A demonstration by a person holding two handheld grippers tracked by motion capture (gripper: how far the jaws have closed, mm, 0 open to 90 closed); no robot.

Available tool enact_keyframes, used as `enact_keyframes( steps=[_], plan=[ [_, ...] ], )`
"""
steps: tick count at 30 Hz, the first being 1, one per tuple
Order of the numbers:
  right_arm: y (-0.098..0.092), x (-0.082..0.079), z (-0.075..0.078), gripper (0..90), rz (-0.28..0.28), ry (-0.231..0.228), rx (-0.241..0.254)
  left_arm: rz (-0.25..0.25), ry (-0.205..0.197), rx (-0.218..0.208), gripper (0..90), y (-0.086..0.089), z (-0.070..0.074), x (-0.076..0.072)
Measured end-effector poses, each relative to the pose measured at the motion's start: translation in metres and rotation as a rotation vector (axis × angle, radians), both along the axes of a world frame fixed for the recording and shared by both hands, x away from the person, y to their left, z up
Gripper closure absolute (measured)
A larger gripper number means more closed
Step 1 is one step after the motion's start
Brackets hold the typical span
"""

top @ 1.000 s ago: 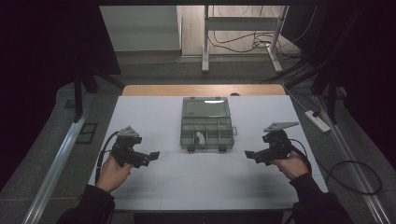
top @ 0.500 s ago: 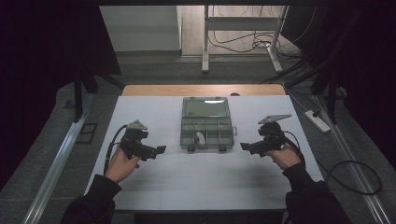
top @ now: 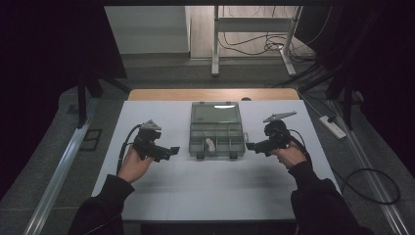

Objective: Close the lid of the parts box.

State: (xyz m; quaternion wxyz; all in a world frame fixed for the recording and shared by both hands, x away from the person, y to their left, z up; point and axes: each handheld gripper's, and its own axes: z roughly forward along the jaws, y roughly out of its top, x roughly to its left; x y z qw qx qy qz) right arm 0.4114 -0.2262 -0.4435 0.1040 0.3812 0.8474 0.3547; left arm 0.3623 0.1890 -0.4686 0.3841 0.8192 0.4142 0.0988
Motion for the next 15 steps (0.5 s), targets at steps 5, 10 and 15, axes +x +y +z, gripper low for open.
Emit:
enact_keyframes(
  steps=[5, 10, 15],
  plan=[
    [0.007, 0.014, -0.002, 0.0, -0.003, 0.005, 0.000, -0.008, -0.003, 0.009, 0.0, -0.006, -0.001, 0.008],
    [0.011, 0.025, -0.003, 0.0, -0.008, 0.014, -0.008, -0.012, -0.003, 0.024, 0.0, -0.011, -0.002, 0.014],
    [0.016, 0.037, -0.005, 0.0, -0.016, 0.017, -0.015, -0.012, 0.000, 0.025, 0.0, -0.013, -0.004, 0.020]
  ],
)
